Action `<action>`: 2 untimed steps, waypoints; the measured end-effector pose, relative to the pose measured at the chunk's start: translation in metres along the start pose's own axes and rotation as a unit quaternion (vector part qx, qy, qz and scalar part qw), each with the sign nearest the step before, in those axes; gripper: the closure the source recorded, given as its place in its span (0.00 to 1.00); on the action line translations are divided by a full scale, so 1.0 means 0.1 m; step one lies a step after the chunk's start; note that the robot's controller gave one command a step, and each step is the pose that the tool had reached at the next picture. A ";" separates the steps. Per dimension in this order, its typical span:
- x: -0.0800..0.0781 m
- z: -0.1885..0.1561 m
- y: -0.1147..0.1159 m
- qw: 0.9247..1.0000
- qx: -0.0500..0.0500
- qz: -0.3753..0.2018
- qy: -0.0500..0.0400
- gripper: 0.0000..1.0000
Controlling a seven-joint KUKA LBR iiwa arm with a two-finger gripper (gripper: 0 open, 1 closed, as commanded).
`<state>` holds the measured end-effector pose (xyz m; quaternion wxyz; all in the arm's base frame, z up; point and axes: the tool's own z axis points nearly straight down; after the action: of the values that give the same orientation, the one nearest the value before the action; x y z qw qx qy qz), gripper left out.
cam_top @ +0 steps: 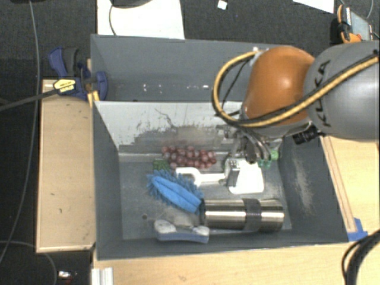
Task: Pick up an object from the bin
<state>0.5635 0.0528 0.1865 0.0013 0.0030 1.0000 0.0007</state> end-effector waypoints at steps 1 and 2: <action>0.00 0.00 0.00 1.000 0.000 0.000 0.000 0.00; 0.14 0.89 -0.23 0.998 -0.001 0.056 -0.007 0.00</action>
Offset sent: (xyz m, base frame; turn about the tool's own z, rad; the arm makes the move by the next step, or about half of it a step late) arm -0.0228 -0.0293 -0.1163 0.1415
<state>0.5492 0.0304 0.0973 0.0087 0.0588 0.9982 0.0022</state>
